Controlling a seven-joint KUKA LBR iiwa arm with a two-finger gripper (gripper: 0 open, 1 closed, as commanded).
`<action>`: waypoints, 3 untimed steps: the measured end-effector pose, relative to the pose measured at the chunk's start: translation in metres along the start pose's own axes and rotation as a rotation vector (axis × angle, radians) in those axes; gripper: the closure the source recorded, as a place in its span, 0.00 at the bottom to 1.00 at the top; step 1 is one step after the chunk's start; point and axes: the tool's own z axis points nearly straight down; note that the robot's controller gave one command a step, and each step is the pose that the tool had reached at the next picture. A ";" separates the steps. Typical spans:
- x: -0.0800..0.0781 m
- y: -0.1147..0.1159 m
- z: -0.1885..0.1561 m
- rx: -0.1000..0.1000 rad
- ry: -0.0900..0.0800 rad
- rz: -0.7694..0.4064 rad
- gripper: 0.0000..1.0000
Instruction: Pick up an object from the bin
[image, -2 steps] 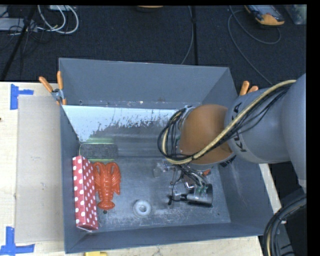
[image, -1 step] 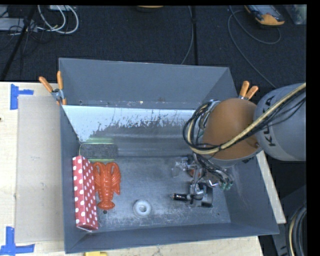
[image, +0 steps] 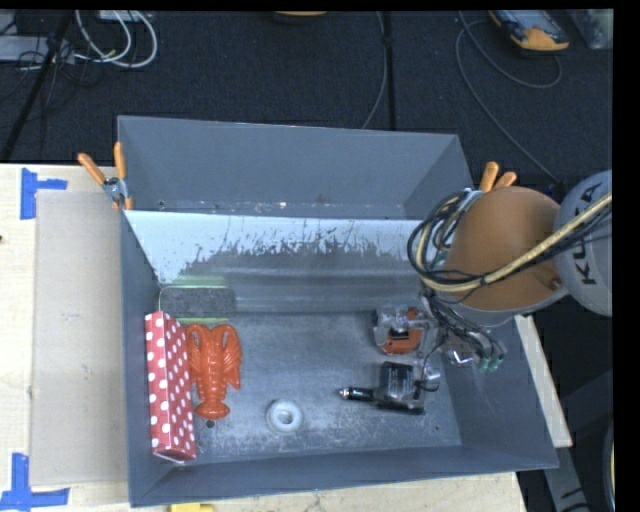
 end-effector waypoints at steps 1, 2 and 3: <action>0.029 -0.046 0.068 -0.006 0.016 0.017 1.00; 0.029 -0.046 0.068 -0.007 0.016 0.019 1.00; 0.029 -0.046 0.068 -0.007 0.016 0.021 1.00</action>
Offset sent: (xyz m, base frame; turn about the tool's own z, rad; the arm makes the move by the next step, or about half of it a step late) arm 0.0000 0.0000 0.0000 0.0000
